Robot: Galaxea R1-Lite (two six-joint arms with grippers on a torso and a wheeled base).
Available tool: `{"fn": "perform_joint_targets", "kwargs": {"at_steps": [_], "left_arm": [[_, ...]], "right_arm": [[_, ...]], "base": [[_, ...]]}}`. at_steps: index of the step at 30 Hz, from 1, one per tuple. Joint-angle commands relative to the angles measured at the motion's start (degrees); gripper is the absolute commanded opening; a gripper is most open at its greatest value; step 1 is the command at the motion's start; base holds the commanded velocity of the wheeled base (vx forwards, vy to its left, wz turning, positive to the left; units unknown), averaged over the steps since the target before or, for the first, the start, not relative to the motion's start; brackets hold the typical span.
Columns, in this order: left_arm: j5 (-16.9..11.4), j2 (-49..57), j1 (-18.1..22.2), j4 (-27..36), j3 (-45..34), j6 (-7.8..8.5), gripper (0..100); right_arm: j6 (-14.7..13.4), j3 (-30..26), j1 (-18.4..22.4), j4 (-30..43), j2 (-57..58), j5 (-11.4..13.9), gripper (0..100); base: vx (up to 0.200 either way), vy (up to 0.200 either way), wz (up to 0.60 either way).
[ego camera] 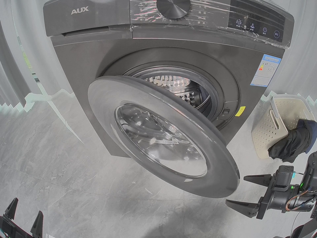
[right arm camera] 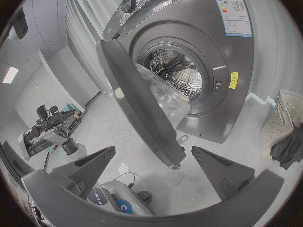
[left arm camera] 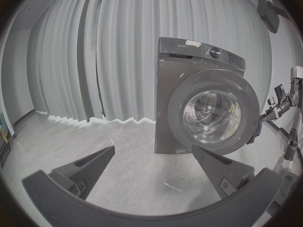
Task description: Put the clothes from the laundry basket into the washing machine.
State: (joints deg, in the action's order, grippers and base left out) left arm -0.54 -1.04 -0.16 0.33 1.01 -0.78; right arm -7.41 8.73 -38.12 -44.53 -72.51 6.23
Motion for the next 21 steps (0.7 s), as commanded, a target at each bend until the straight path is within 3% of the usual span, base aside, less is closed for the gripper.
{"fn": "perform_joint_targets", "kwargs": {"at_steps": [1,3,6,7,8,10,13,17,21], "left_arm": [[0.0,0.9,0.0,0.0,-0.8,-0.01,100],[0.0,1.0,0.0,0.0,-0.8,-0.01,100],[0.0,0.9,0.0,0.0,-0.8,-0.01,100],[0.0,0.9,0.0,0.0,-0.8,-0.01,100],[0.0,0.9,0.0,0.0,-0.8,-0.01,100],[0.0,0.9,0.0,0.0,-0.8,-0.01,100],[0.0,0.9,0.0,0.0,-0.8,-0.01,100],[-0.1,1.0,0.0,0.1,-0.8,-0.10,100],[0.0,0.9,0.0,0.1,-0.8,-0.10,100]], "right_arm": [[0.2,-3.1,0.6,0.9,7.4,-0.3,100],[0.5,-4.1,3.0,1.0,9.4,-0.4,100],[0.8,-3.7,9.8,2.3,10.2,0.0,100],[0.8,-3.7,9.8,2.3,10.2,0.0,100],[0.8,-2.5,13.3,2.4,9.6,1.0,100],[0.7,-0.6,16.1,2.6,8.8,1.9,100],[0.7,2.4,17.6,2.6,3.9,1.3,100],[0.2,5.5,17.3,1.8,-4.0,-2.0,100],[-0.2,6.4,16.5,1.7,-8.3,-2.4,100]], "base": [[0.000,0.000,0.00],[0.000,0.000,0.00],[0.000,0.000,0.00],[0.000,0.000,0.00],[0.000,0.000,0.00],[0.000,0.000,0.00],[0.000,0.000,0.00],[0.000,0.000,0.00],[0.000,0.000,0.00]]}}
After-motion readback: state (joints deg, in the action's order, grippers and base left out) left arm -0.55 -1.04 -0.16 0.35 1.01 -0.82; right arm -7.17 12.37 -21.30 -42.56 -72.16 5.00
